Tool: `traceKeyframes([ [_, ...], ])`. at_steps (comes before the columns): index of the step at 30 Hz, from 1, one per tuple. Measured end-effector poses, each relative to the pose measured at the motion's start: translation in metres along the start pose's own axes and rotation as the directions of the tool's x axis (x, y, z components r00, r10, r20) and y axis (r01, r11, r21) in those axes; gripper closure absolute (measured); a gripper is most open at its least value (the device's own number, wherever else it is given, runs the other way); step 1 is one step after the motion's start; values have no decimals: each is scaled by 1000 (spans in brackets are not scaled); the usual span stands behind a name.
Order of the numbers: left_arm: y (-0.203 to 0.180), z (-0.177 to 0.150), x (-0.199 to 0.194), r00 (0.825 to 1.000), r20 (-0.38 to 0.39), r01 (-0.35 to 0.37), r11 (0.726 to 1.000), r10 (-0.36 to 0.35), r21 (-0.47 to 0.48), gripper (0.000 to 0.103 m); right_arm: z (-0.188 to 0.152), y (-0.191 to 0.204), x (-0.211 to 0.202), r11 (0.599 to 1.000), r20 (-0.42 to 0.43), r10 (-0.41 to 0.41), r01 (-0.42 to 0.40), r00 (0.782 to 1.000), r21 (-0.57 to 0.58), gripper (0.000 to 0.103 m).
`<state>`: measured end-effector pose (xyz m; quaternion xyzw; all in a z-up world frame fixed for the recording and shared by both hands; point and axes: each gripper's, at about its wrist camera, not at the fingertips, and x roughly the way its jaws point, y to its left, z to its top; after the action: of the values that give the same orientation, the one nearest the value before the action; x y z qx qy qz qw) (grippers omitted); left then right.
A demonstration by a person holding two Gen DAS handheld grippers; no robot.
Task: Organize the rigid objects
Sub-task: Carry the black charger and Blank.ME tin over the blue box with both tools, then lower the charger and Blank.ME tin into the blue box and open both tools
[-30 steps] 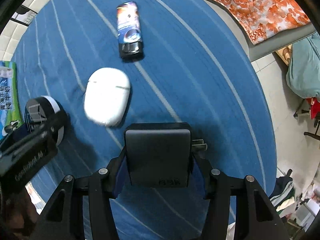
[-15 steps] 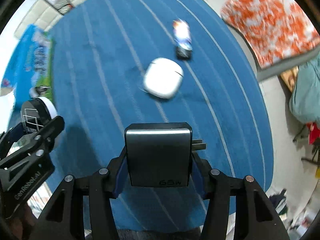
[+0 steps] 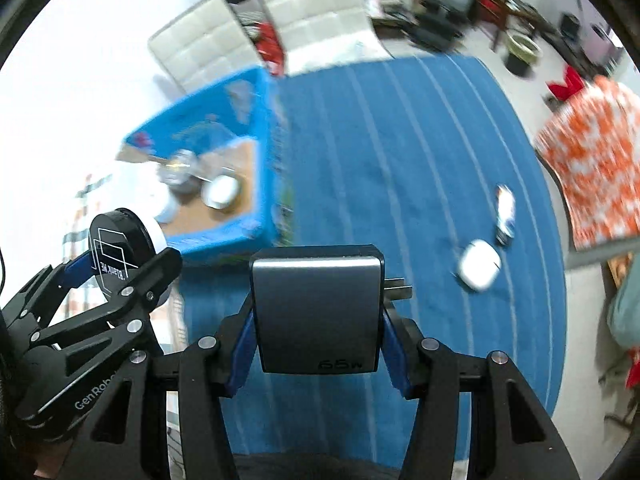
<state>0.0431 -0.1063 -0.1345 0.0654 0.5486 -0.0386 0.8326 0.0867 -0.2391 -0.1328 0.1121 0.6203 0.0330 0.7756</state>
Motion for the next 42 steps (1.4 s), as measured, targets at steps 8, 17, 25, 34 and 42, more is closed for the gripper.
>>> traceKeyframes([
  [8, 62, 8, -26, 995, 60, -80, 994, 84, -70, 30, 21, 74, -7, 993, 21, 51, -48, 998, -105, 46],
  [17, 113, 14, -34, 990, 80, -106, 983, 119, -152, 30, 41, 116, -5, 987, 38, 61, -55, 997, -149, 46],
  [25, 156, 24, -8, 994, 49, -86, 973, 98, -215, 30, 70, 122, 35, 987, -34, 134, -136, 990, -80, 46],
  [34, 206, 21, 88, 989, -134, 22, 945, -69, -327, 30, 102, 127, 141, 982, -184, 185, -177, 965, 60, 46],
  [42, 214, 14, 153, 945, -268, 88, 933, -189, -350, 30, 101, 124, 224, 956, -331, 262, -196, 907, 219, 46],
])
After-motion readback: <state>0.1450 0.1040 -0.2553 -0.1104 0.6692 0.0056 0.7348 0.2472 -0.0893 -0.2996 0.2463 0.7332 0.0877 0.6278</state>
